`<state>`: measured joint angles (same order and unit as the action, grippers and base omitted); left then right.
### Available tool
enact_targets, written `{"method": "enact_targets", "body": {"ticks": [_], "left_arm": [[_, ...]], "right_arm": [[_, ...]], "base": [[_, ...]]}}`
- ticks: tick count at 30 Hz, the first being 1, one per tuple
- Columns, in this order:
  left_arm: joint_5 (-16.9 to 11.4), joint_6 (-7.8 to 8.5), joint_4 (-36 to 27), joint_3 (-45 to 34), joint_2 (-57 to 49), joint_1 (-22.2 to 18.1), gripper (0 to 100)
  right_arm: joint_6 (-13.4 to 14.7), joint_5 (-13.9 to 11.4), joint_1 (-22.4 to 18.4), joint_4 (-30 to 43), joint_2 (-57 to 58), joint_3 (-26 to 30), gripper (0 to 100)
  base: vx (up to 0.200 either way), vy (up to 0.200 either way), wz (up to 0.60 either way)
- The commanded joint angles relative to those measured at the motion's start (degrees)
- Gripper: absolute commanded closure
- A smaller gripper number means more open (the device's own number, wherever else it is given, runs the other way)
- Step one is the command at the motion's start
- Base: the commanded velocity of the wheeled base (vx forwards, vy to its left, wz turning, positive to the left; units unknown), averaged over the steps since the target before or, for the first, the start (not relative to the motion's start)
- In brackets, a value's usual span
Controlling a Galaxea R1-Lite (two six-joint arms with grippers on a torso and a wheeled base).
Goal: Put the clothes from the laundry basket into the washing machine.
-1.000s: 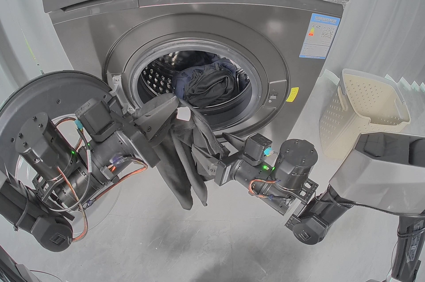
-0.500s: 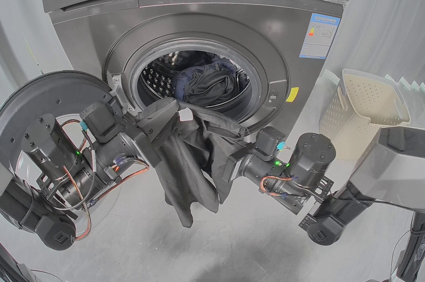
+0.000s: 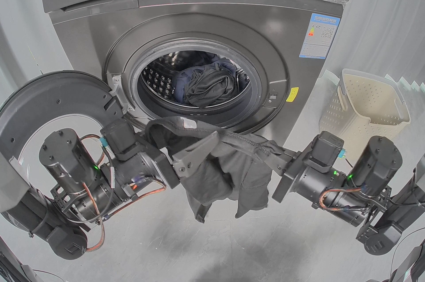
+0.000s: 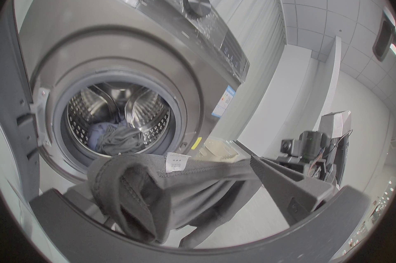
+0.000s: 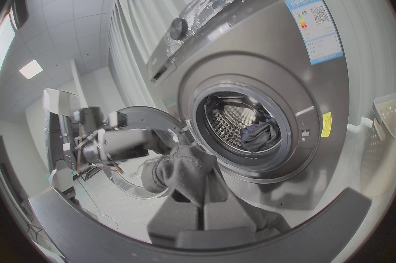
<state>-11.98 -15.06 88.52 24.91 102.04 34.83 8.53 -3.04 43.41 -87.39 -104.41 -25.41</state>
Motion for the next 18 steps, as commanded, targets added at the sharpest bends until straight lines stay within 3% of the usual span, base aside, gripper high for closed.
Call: {"method": "enact_targets", "body": {"ticks": [1, 18], "left_arm": [[0.1, -0.59, -0.1, 0.9, 4.9, 1.4, 0], [-0.3, 0.64, 0.1, -0.2, 13.5, -0.4, 0]], "right_arm": [[-1.0, -1.7, -0.6, -0.8, 4.7, 1.5, 100], [-0.4, -1.9, -1.0, -0.8, 4.3, -2.7, 100]], "base": [[0.0, 0.0, 0.0], [0.0, 0.0, 0.0]]}}
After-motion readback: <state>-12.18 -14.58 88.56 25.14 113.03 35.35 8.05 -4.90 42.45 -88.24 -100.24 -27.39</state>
